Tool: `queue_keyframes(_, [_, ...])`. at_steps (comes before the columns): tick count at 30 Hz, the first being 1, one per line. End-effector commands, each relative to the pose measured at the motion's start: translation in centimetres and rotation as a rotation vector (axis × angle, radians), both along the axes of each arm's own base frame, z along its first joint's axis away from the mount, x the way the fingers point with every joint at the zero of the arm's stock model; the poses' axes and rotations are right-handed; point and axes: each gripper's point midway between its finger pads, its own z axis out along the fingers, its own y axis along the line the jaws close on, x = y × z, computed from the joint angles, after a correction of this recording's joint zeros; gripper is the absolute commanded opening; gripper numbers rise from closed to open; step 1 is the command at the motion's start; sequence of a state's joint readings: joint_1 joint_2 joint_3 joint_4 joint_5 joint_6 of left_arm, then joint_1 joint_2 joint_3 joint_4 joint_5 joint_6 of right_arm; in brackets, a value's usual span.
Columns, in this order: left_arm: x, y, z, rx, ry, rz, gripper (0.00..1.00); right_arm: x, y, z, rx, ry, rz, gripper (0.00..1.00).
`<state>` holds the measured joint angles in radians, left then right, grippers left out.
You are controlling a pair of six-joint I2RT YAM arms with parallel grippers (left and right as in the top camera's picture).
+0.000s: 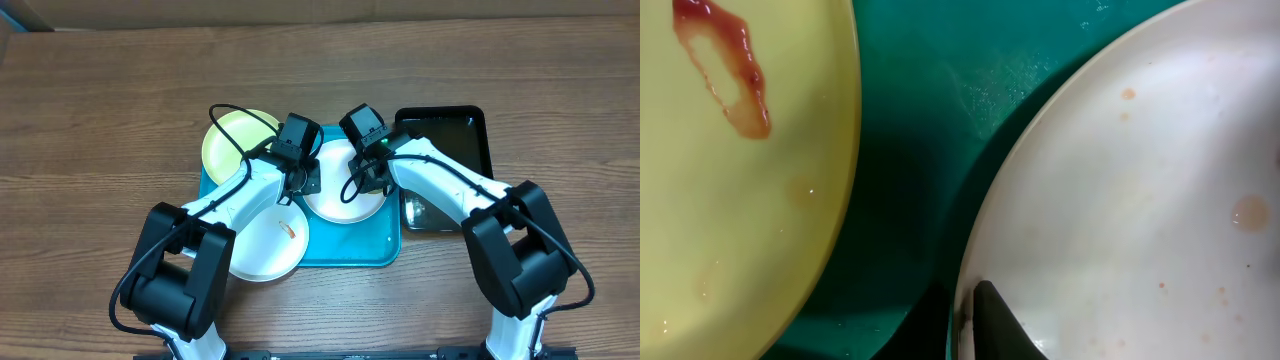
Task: Clean dirty plates on tray and stack at the side
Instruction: 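Scrub the white plate surface with the sponge in the right gripper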
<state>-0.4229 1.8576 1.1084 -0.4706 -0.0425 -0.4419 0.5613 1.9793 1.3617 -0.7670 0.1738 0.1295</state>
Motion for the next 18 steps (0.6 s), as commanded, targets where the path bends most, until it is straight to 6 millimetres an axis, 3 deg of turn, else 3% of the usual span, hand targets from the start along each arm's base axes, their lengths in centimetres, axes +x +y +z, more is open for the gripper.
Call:
queue_keyframes(1, [0.4,0.4,-0.4,0.01,0.001,0.012,0.12,1.4,1.3,4.7,0.034,-0.125,0.016,0.04])
queue_keyframes(5, [0.4,0.4,-0.4,0.01,0.001,0.012,0.12,1.4,1.1,5.7,-0.024,-0.175,0.022,0.04])
queue_keyframes(12, [0.4,0.4,-0.4,0.01,0.001,0.012,0.11,1.5,0.5,5.7,-0.097,-0.206,0.04,0.04])
queue_keyframes(18, [0.4,0.4,-0.4,0.01,0.002,0.012,0.11,1.7,0.3,4.0,-0.125,-0.199,0.035,0.04])
